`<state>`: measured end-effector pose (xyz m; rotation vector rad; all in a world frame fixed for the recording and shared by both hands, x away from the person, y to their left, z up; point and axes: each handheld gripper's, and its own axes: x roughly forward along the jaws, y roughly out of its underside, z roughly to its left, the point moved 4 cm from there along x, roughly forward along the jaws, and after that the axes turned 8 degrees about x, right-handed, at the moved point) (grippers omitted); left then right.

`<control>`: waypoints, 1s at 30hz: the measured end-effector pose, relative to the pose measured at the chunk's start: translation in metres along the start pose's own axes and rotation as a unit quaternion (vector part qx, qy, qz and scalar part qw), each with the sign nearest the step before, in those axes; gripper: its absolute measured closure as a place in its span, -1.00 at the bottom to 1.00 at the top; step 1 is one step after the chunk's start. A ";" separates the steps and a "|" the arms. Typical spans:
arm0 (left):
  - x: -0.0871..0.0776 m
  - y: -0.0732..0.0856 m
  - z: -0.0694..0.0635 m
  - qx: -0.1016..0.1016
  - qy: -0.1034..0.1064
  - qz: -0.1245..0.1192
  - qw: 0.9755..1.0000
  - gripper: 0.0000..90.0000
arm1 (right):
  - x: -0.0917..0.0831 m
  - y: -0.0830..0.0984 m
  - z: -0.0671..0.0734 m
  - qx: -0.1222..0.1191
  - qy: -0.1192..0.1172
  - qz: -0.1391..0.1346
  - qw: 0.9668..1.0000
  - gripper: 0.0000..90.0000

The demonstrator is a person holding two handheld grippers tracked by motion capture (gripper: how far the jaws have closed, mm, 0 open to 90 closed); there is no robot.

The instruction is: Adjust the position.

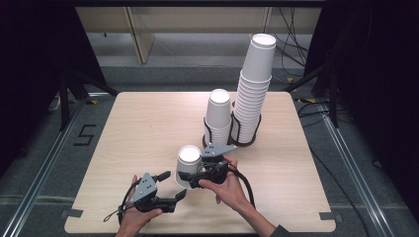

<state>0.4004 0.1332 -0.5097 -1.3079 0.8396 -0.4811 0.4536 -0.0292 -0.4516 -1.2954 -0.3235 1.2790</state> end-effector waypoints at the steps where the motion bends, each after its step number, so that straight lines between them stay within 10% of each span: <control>1: 0.000 0.000 0.000 0.004 0.001 -0.001 1.000 -0.68 | 0.001 0.001 0.001 0.002 -0.001 0.002 1.000 -0.59; 15: 0.007 -0.001 -0.005 0.019 0.002 -0.012 1.000 -1.00 | 0.012 0.005 0.019 0.017 -0.039 0.005 0.999 -0.58; 30: 0.007 -0.003 -0.008 0.016 0.005 -0.020 1.000 -0.90 | 0.015 0.008 0.022 0.037 -0.050 0.009 0.998 -0.61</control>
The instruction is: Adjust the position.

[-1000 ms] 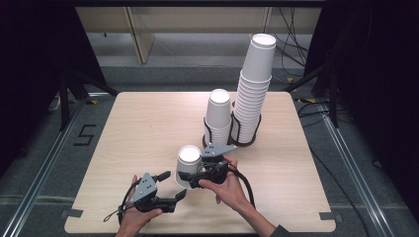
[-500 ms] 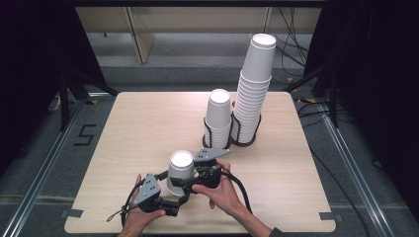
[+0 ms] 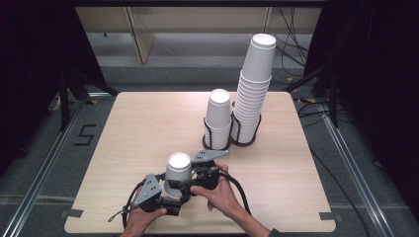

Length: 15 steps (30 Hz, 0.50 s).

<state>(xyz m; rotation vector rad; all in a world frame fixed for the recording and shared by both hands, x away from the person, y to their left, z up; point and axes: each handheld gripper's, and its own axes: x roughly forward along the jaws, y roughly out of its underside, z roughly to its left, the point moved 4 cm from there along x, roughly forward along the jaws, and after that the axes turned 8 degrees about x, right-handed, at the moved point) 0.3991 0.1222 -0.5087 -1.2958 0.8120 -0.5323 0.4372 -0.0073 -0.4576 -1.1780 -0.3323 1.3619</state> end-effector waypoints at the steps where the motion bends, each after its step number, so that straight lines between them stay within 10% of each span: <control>1: 0.000 0.000 0.000 -0.002 0.001 0.001 1.000 -0.87 | -0.001 0.000 0.000 0.001 0.004 0.000 1.000 -0.62; 15: 0.001 0.002 0.000 0.035 0.007 0.036 0.999 -0.74 | -0.023 -0.019 -0.001 -0.031 0.005 -0.006 1.000 -0.65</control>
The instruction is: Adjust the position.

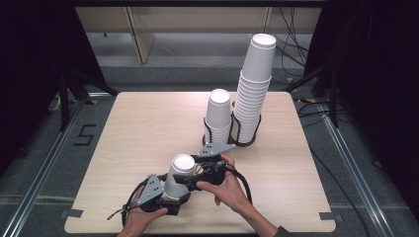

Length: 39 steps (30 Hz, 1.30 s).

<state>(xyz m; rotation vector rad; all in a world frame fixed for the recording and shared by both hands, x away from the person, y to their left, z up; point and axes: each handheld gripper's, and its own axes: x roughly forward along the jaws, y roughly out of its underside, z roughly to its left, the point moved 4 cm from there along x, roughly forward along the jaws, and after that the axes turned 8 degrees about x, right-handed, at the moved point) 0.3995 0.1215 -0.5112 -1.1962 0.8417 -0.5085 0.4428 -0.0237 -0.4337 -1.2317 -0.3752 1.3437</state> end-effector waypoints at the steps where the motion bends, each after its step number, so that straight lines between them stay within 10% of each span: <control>1: -0.001 0.000 -0.002 0.005 0.001 0.014 1.000 -0.73 | -0.001 -0.001 0.000 0.000 -0.001 0.001 1.000 -0.65; 7: 0.003 0.000 -0.008 0.041 0.016 0.029 0.999 -0.74 | -0.005 0.001 -0.002 -0.001 -0.009 0.026 1.000 -0.59; 19: 0.000 -0.004 0.000 -0.007 -0.007 -0.043 0.999 -0.99 | -0.012 -0.006 -0.003 0.089 -0.039 -0.026 0.995 -0.44; 31: -0.005 -0.006 -0.001 0.014 -0.010 -0.031 0.999 -0.83 | -0.012 -0.003 -0.011 0.111 -0.051 -0.028 0.992 -0.46; 39: -0.006 -0.004 0.001 0.052 -0.001 0.010 0.999 -0.70 | -0.015 -0.005 -0.009 0.035 -0.025 0.020 0.999 -0.62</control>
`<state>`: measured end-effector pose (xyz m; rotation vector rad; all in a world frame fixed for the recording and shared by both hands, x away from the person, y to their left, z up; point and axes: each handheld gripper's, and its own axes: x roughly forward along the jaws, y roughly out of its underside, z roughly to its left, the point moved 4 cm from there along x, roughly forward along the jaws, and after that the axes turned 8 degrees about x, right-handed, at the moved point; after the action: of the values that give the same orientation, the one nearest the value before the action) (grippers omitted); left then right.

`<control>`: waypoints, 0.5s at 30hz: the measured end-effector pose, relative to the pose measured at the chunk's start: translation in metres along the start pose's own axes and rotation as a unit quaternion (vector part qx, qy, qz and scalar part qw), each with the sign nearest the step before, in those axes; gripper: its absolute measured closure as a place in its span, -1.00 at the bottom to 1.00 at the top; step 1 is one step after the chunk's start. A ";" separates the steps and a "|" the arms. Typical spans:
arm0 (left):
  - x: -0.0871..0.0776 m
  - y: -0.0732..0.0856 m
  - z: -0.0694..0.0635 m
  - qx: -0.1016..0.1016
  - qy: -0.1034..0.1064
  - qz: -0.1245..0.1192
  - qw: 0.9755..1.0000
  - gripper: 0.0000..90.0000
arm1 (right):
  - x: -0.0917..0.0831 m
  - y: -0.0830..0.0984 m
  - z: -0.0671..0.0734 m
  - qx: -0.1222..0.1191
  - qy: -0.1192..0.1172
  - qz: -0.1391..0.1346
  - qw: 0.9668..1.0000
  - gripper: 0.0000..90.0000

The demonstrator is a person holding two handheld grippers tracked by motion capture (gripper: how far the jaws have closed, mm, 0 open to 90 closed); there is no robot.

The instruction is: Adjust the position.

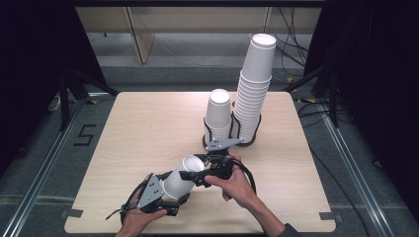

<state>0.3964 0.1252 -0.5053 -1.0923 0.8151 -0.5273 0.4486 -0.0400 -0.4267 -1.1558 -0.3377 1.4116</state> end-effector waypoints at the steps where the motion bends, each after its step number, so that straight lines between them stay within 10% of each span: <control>1: 0.000 0.000 0.000 0.000 0.000 0.000 1.000 -0.69 | 0.000 0.000 0.000 0.000 0.000 0.000 1.000 -0.62; 7: -0.007 0.002 -0.002 0.043 0.026 0.049 0.998 -0.68 | -0.013 -0.003 0.003 -0.085 0.031 0.054 0.994 -0.65; 15: -0.006 0.002 -0.009 0.103 0.058 0.097 0.988 -0.66 | -0.019 0.001 0.012 -0.188 0.042 0.131 0.972 -0.65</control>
<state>0.3851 0.1254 -0.5076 -0.7887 0.9345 -0.5023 0.4343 -0.0520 -0.4131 -1.6130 -0.4170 1.5628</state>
